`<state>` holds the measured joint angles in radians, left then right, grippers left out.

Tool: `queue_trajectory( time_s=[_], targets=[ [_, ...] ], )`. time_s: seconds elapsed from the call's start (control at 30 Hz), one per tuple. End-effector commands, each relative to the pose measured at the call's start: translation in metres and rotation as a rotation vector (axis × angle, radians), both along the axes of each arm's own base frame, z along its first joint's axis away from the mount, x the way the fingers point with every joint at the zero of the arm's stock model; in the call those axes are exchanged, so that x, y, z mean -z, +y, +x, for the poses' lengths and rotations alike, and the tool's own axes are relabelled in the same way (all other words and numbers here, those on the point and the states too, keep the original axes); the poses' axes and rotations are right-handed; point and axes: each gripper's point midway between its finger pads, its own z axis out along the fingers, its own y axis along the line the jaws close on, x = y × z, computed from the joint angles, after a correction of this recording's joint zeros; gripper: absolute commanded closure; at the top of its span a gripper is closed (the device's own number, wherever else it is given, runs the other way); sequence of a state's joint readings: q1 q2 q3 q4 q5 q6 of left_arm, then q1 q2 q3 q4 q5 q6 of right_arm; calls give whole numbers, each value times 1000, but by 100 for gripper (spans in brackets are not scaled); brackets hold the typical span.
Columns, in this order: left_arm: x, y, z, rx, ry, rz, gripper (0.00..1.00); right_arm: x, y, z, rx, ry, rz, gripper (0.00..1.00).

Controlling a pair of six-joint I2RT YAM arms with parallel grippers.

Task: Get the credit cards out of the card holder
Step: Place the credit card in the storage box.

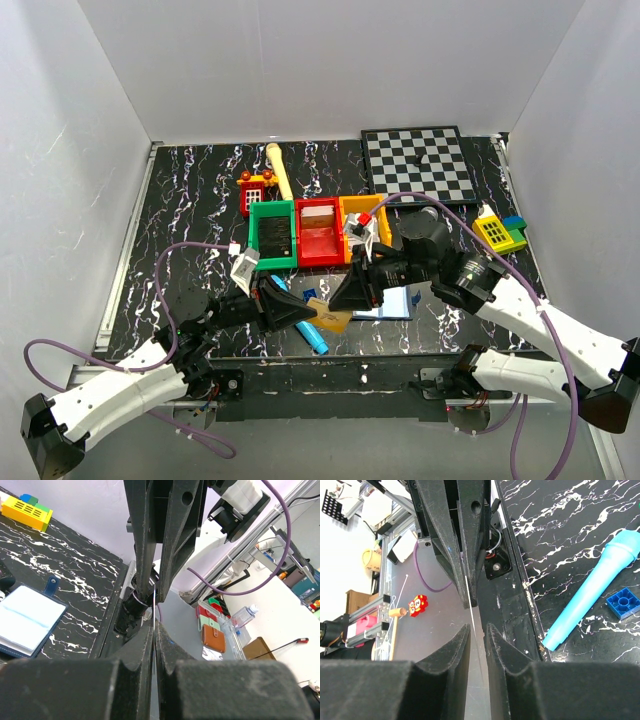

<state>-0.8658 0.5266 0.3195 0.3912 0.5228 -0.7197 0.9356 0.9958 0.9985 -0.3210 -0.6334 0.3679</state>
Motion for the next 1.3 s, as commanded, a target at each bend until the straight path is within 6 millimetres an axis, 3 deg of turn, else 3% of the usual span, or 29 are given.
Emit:
queue_trajectory(
  time_s=[0.0,0.23,0.37,0.5,0.77,0.9,1.03,1.07,1.13,1.17,1.27],
  targets=[
    [-3,1,1,-3,-3,-15,100,-18,2,-3,-31,-26,45,76],
    [0,0,0,6,-1,-8,100,-17,2,-1,-21,-27,45,82],
    [2,-1,0,9,3,-6,100,-19,2,-1,-21,-28,48,71],
    [3,-1,0,11,4,-6,100,-20,2,-2,-24,-29,51,71],
    [4,-2,-1,20,8,-2,100,-19,2,-3,-28,-27,53,83],
    [6,-3,-1,25,15,-1,100,-20,2,-4,-35,-27,58,99],
    [9,-3,2,9,22,16,100,-28,2,-9,-66,-34,96,99],
    [9,-3,3,0,21,21,92,-29,2,-10,-64,-36,103,99],
    [8,-1,8,-36,28,34,58,-37,0,-8,-50,-49,112,99],
    [8,2,14,-74,35,48,47,-40,-1,-7,-40,-53,111,99],
    [4,19,34,-243,39,101,35,-44,-5,6,11,-51,68,99]
  ],
)
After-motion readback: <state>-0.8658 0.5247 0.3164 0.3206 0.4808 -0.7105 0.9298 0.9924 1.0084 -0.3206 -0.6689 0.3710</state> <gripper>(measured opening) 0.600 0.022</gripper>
